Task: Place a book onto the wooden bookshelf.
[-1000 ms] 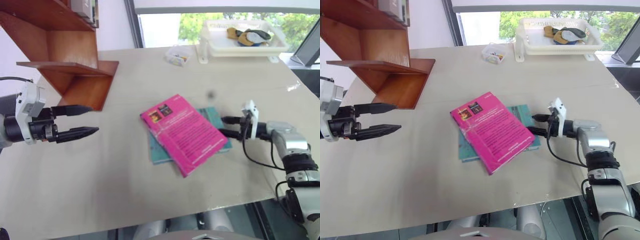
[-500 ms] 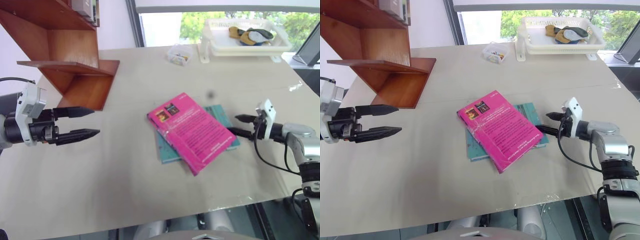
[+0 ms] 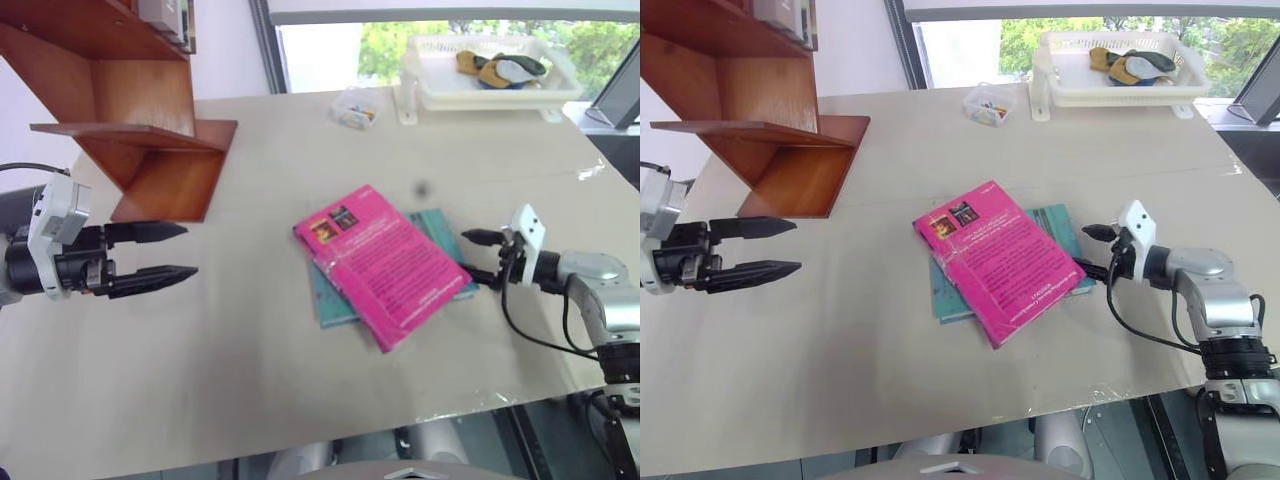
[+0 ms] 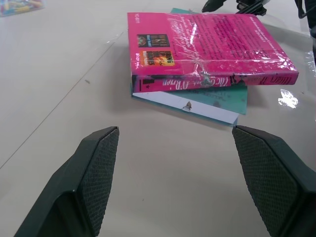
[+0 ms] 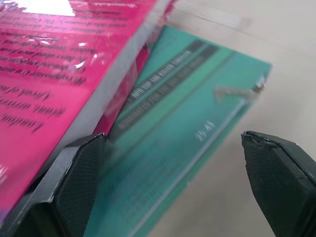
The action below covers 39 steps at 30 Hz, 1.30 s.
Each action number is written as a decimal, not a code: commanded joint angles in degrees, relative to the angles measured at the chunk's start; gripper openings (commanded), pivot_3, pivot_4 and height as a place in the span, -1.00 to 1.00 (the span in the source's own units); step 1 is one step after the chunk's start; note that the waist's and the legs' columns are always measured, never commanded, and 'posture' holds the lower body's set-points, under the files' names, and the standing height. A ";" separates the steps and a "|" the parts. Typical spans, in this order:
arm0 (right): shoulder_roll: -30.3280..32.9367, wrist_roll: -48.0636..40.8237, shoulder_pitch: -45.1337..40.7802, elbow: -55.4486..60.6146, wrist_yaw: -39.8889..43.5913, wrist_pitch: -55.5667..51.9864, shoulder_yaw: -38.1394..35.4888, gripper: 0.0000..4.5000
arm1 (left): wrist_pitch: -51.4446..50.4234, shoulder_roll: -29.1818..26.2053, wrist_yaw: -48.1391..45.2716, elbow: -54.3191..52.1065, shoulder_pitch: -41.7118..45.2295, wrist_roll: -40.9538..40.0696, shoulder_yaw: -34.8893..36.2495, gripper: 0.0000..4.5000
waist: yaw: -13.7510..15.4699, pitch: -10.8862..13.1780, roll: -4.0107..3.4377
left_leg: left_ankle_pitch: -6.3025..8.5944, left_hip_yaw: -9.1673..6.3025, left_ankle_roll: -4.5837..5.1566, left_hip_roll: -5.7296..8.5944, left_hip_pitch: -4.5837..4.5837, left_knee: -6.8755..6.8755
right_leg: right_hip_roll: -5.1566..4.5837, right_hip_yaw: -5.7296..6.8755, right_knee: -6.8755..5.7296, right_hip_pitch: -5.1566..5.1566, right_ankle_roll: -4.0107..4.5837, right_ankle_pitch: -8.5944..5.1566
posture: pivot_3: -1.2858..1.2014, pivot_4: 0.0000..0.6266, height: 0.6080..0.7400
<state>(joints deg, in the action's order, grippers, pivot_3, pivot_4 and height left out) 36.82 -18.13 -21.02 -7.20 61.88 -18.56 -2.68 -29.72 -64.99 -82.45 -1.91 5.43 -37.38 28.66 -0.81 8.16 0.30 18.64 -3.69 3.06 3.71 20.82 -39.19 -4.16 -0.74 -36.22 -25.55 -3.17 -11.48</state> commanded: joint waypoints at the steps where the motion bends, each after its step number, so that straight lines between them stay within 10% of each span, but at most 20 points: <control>1: -0.01 -0.70 0.71 6.15 -1.60 -0.34 -0.03 1.00 | -0.02 -1.02 -0.17 -1.85 0.00 -0.66 1.78 0.72 | 0.01 0.01 -0.01 | 0.00 0.00 0.00 0.00 0.01 0.00 | 0.00 0.00 0.02 0.00 0.00 0.00 | 0.03 -0.52 1.00; 23: -3.40 5.98 -6.02 3.94 -3.77 3.51 9.07 1.00 | -3.21 2.08 -1.19 -3.44 -0.43 -5.23 -1.04 0.72 | -0.05 0.02 0.00 | 0.00 -0.02 0.00 0.02 0.02 0.00 | 0.07 0.05 0.03 0.00 0.00 0.00 | 0.03 -0.52 1.00; 39: 16.12 -15.60 6.10 21.37 2.60 -7.80 -20.84 1.00 | -23.61 19.16 10.84 6.74 5.63 -10.90 -14.14 0.72 | 0.02 0.10 -0.12 | 0.00 0.00 0.01 -0.03 -0.02 -0.03 | 0.03 -0.03 -0.05 0.01 0.00 0.00 | 0.03 -0.52 1.00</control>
<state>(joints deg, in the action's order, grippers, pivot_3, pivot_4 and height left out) 51.55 -30.11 -15.67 9.98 62.79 -25.16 -20.01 -50.31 -46.46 -72.73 3.62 10.01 -45.95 14.06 -0.79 8.27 0.18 18.64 -3.70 3.07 3.68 20.78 -39.23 -4.14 -0.77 -36.27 -25.51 -3.17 -11.47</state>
